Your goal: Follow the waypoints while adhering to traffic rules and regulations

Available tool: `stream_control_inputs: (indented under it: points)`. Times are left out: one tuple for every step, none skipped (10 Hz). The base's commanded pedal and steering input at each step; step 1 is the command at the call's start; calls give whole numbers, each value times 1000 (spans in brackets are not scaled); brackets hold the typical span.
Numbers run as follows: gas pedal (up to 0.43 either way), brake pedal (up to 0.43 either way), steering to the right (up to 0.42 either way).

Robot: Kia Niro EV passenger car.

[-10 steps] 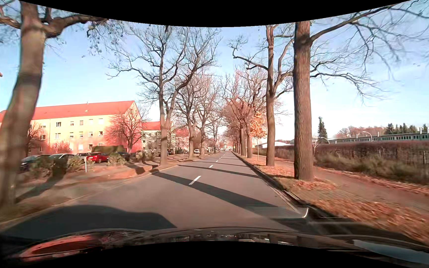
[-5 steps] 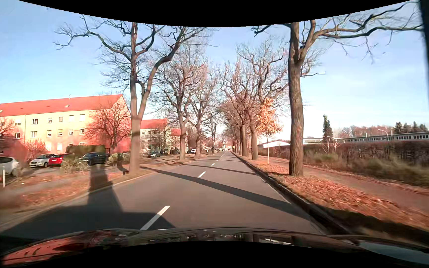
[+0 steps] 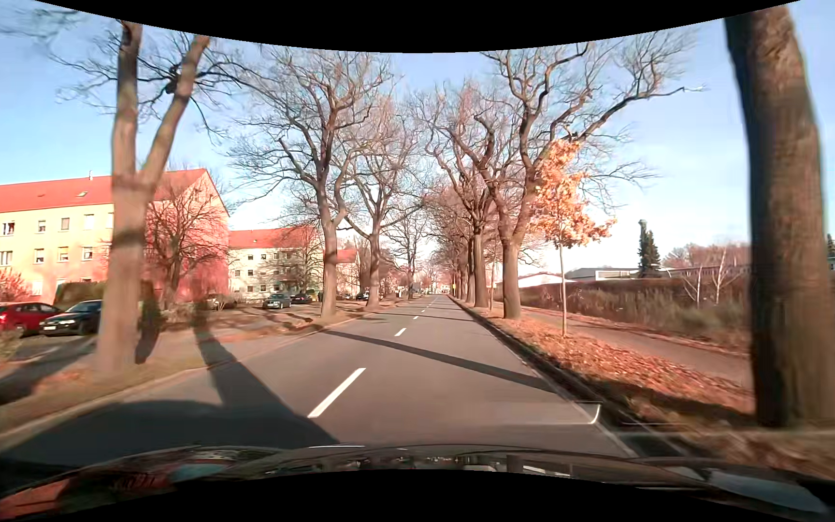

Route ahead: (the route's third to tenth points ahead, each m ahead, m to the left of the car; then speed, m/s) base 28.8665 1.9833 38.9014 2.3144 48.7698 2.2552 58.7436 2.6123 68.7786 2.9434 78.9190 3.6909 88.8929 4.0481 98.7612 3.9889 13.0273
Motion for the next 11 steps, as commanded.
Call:
stream_control_inputs:
  points:
    - [110, 0, 3]
    - [110, 0, 3]
    - [110, 0, 1]
    - [110, 0, 0]
    - [110, 0, 0]
    - [110, 0, 0]
    - [110, 0, 0]
    - [110, 0, 0]
    - [110, 0, 0]
    - [110, 0, 0]
    - [110, 0, 0]
